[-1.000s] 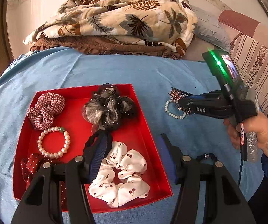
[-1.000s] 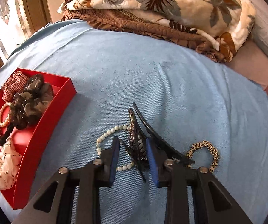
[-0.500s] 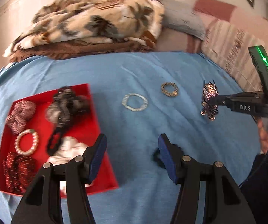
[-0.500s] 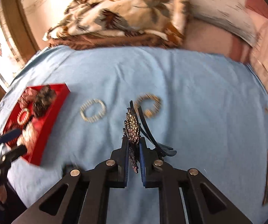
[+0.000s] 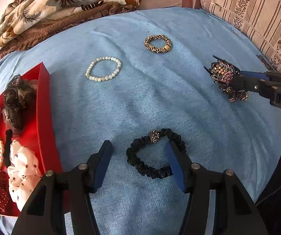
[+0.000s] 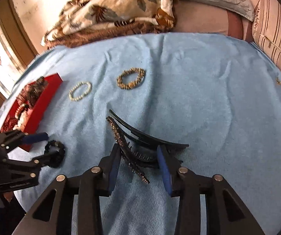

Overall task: Organize jewelry
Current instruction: 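Grasp the black hair tie with the left tool while the right tool grasps the jeweled claw clip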

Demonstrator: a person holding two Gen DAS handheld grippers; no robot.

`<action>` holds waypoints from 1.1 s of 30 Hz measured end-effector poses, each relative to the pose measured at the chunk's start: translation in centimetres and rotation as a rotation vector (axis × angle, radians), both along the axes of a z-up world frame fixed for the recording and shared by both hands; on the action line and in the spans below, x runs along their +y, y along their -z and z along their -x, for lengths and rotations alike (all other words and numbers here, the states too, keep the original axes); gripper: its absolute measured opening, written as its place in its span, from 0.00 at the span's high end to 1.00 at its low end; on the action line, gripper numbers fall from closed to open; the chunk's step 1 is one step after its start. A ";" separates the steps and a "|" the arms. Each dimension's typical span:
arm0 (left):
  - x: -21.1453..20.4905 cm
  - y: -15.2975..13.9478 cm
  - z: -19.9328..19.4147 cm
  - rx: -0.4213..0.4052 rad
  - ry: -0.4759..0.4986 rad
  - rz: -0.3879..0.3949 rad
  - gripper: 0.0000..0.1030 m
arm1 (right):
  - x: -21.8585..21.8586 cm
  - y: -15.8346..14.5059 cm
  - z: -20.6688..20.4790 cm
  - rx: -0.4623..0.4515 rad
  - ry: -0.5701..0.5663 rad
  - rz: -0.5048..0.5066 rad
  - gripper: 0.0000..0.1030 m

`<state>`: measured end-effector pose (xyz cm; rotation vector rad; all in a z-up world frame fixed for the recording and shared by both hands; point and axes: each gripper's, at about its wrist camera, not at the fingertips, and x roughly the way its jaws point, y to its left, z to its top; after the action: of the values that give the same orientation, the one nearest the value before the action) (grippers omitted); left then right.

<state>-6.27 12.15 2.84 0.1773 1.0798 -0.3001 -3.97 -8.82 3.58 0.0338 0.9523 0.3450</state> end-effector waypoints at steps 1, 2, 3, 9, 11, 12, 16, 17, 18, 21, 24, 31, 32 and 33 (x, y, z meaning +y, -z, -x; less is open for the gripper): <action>0.0 0.0 0.0 0.004 0.004 0.010 0.49 | 0.0 0.0 0.1 -0.008 -0.010 -0.005 0.60; -0.1 -0.1 0.0 0.007 0.011 0.020 0.59 | 0.2 0.0 0.1 -0.012 -0.017 -0.007 0.60; -0.2 -0.2 0.1 0.007 0.020 0.027 0.73 | 0.4 0.0 0.3 -0.017 -0.033 -0.006 0.60; -0.9 -0.4 0.7 0.001 0.047 0.027 0.93 | 1.8 0.5 1.0 -0.029 -0.108 0.064 0.70; -0.8 -0.8 1.1 -0.009 0.038 0.035 0.94 | 2.5 0.6 1.3 -0.034 -0.133 0.103 0.79; -0.7 -1.0 1.3 -0.016 0.035 0.040 0.94 | 2.7 0.5 1.5 -0.043 -0.134 0.119 0.80; 0.0 -2.9 2.2 -0.057 0.017 0.075 0.94 | 2.8 -0.7 2.0 -0.077 -0.115 0.107 0.90; 0.2 -3.5 2.4 -0.070 0.011 0.084 0.94 | 2.7 -1.0 2.2 -0.081 -0.110 0.098 0.91; 0.5 -3.9 2.6 -0.080 0.005 0.091 0.94 | 2.6 -1.3 2.3 -0.083 -0.105 0.083 0.91; 1.6 -5.7 3.4 -0.122 -0.011 0.121 0.94 | 2.6 -2.5 2.7 -0.089 -0.096 0.049 0.91; 3.1 -7.7 4.0 -0.163 -0.041 0.148 0.94 | 2.8 -3.5 3.2 -0.094 -0.087 0.014 0.91; 8.8 -10.1 4.6 -0.237 -0.159 0.138 0.93 | 4.9 -5.8 4.1 -0.120 -0.109 -0.014 0.91; 10.0 -10.2 4.5 -0.243 -0.188 0.132 0.94 | 5.5 -6.2 4.2 -0.123 -0.119 -0.021 0.91; 11.0 -10.3 4.5 -0.246 -0.211 0.128 0.94 | 6.1 -6.5 4.2 -0.123 -0.130 -0.028 0.91</action>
<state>-10.81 23.19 13.15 -0.0150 0.8239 -0.1519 -8.21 -2.73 10.04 -0.0237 0.8295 0.4751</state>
